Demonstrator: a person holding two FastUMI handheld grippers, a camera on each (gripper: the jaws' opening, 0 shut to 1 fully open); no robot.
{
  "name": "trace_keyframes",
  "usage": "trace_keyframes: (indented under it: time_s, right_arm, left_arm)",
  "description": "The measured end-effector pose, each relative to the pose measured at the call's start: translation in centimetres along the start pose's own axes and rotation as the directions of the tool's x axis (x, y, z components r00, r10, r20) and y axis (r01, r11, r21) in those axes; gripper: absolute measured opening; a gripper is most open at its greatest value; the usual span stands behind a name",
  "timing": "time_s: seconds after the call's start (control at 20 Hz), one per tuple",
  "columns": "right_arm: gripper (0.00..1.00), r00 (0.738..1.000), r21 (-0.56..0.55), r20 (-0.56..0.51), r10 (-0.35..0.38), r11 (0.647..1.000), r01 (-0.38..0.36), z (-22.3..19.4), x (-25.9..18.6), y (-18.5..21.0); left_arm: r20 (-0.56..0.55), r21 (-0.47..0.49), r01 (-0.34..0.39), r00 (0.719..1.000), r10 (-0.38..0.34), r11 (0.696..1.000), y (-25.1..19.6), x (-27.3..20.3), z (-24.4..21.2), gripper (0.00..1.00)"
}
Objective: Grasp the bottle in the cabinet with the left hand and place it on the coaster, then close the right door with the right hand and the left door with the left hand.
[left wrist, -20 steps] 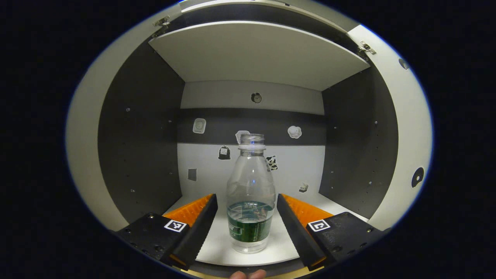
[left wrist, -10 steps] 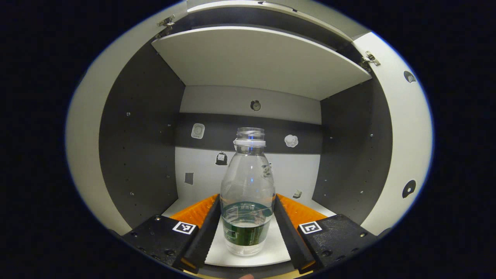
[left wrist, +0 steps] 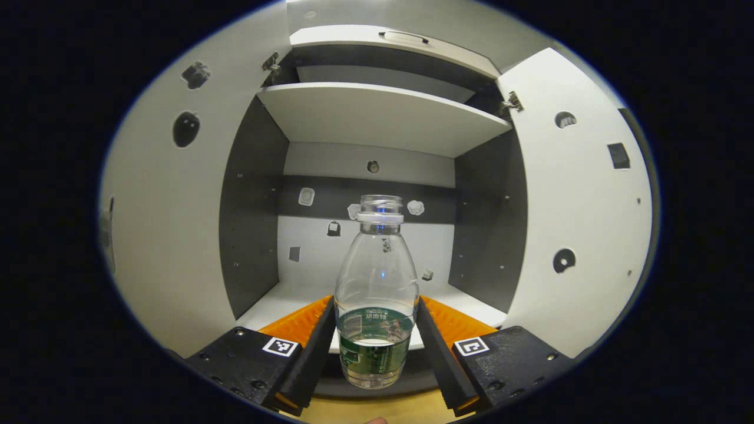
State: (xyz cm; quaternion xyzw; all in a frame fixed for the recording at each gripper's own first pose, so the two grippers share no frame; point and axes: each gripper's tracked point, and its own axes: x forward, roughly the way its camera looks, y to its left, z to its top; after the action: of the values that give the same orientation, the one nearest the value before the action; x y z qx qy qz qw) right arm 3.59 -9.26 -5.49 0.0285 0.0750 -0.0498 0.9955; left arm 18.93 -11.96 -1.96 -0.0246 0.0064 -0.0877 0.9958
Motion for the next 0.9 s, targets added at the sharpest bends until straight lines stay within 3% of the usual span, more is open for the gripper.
trace_keyframes:
  time_s: [0.4,0.9]
  right_arm:
    - [1.00,0.997,0.022,-0.083,-0.002,1.000,0.004,-3.8,-2.2,-1.1]
    - [1.00,0.969,0.027,-0.246,-0.031,0.999,0.039,-11.0,-4.0,-4.0]
  left_arm:
    - [-0.110,0.045,0.099,0.989,-0.094,0.994,-4.4,-9.6,-10.9,0.82]
    - [-0.286,-0.066,0.160,0.943,-0.172,0.985,-8.2,-14.6,-24.2,0.82]
